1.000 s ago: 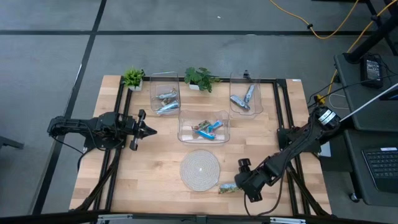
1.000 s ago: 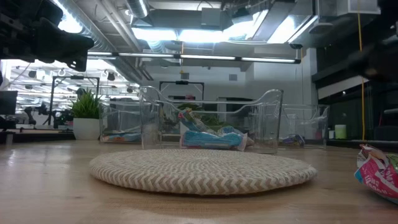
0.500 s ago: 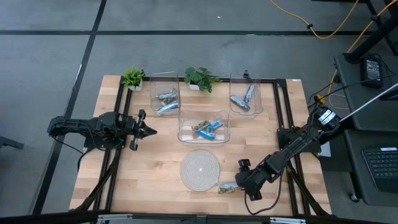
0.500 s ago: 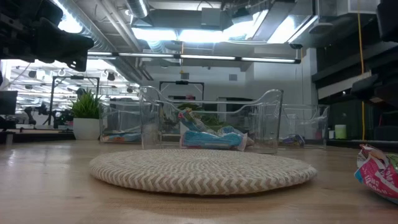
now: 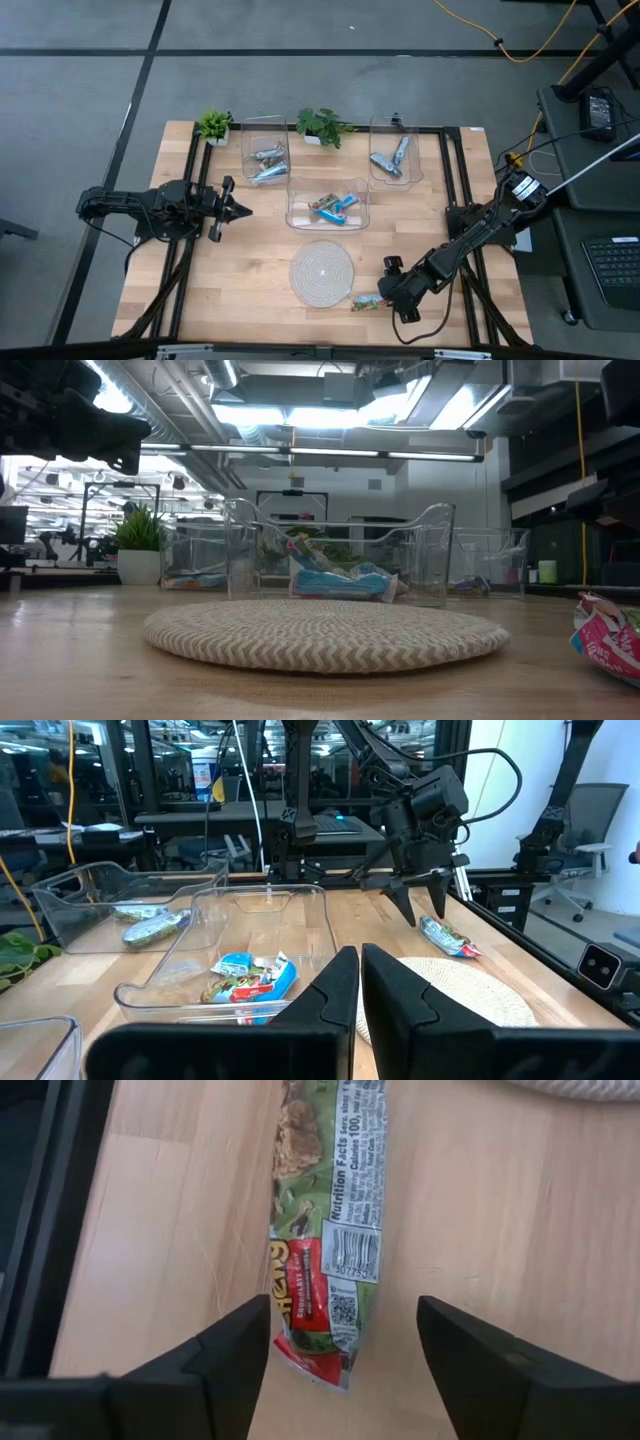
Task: Pick and place Granola Bars by type
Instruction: Put the red granola bar into the bottom transparent bin
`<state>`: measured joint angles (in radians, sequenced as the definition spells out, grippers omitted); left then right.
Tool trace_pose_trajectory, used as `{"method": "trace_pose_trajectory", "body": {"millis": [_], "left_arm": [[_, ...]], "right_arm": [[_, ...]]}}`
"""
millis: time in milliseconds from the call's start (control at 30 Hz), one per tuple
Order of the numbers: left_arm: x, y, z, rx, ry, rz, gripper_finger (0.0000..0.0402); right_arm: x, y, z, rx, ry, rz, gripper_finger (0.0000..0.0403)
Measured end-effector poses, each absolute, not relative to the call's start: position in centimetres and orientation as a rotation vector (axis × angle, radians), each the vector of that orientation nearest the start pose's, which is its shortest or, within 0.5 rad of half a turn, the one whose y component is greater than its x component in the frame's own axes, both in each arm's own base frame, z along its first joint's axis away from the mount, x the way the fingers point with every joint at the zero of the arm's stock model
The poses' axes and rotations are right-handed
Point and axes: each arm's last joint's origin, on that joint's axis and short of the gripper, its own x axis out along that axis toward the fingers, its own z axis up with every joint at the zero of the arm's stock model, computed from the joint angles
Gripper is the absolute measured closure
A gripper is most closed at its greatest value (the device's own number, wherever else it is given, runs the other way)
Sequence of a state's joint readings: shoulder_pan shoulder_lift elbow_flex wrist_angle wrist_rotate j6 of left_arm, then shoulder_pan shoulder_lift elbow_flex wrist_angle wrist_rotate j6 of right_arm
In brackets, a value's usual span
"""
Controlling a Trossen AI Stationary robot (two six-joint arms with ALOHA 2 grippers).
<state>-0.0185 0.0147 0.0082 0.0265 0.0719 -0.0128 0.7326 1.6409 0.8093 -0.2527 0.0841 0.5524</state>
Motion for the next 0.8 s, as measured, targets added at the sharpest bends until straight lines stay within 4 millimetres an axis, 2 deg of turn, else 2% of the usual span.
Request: {"method": "trace_pose_trajectory", "body": {"millis": [100,200,667,800], "left_arm": [[9.8,-0.39,16.77,-0.012,-0.019,-0.091,0.0392],[9.8,-0.39,16.78,-0.012,-0.02,-0.091,0.0393],[9.8,-0.39,16.77,-0.012,-0.019,-0.091,0.0392],[9.8,-0.39,16.77,-0.012,-0.019,-0.091,0.0393]], "right_arm": [[21.96,19.41,14.08,0.053,1.122,0.281,0.0156],[21.96,19.42,14.09,0.057,1.122,0.279,0.0182],[21.97,19.43,14.11,0.064,1.122,0.273,0.0387],[22.02,19.4,14.13,0.055,1.11,0.262,0.0392]]}}
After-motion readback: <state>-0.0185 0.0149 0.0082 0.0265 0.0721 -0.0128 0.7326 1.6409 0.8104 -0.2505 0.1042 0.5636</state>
